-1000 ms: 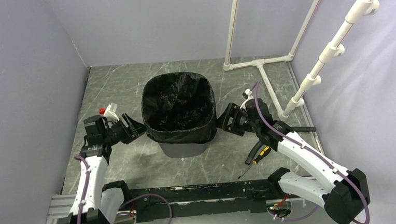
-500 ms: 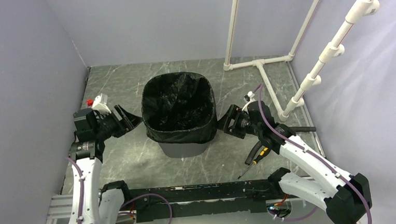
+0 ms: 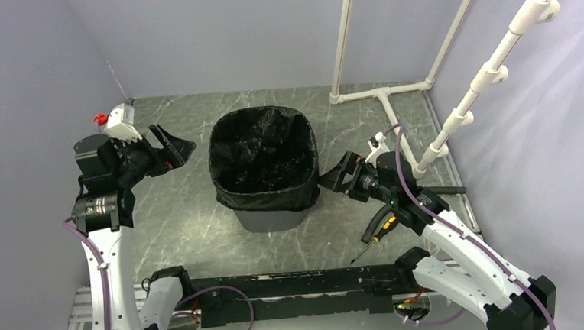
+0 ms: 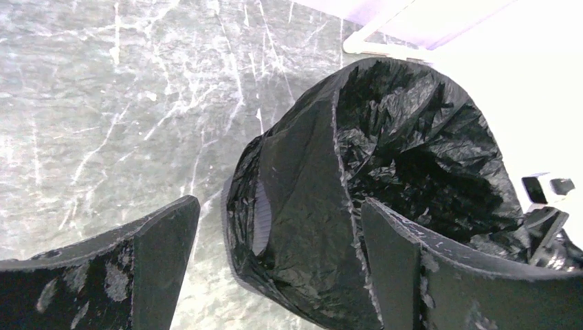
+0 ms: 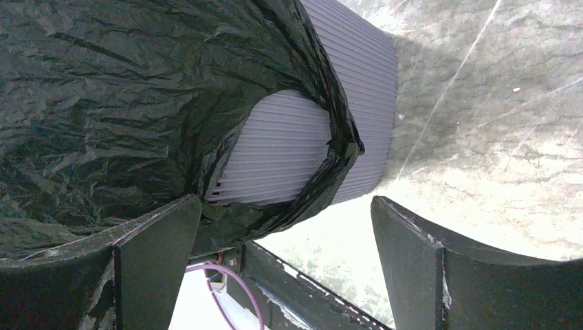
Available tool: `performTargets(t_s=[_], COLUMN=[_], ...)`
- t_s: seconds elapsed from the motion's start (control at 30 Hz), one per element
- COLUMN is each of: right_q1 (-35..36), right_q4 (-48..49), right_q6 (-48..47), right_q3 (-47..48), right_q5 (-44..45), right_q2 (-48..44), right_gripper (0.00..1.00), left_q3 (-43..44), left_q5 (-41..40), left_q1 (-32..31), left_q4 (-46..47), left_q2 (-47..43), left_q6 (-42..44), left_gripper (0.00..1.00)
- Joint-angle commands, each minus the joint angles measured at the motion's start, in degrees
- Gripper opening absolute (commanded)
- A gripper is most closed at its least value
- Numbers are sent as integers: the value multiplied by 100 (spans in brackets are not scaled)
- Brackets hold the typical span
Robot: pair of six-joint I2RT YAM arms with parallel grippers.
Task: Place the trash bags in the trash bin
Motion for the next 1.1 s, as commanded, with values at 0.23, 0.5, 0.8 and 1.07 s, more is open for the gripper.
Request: performTargets(t_s=[0.23, 0.5, 0.8, 1.07], right_q1=[-22, -20, -22, -48], right_q4=[134, 203, 513, 776], right_q6=[-171, -120, 72, 177], right_q3=[120, 179, 64, 283], right_q5=[127, 28, -12, -109], right_q2=[-46, 122, 117, 936], right_gripper=[100, 100, 100, 100], left_q3=[1800, 2587, 2874, 2717], left_q5=[-934, -3017, -2987, -3002], left_q1=[-1861, -4690, -5111, -5114], left_q4=[-728, -1449, -1531, -1048], left_q2=[1299, 2491, 3544, 4216], left_q6=[-69, 497, 861, 897], left_gripper=[93, 92, 77, 65])
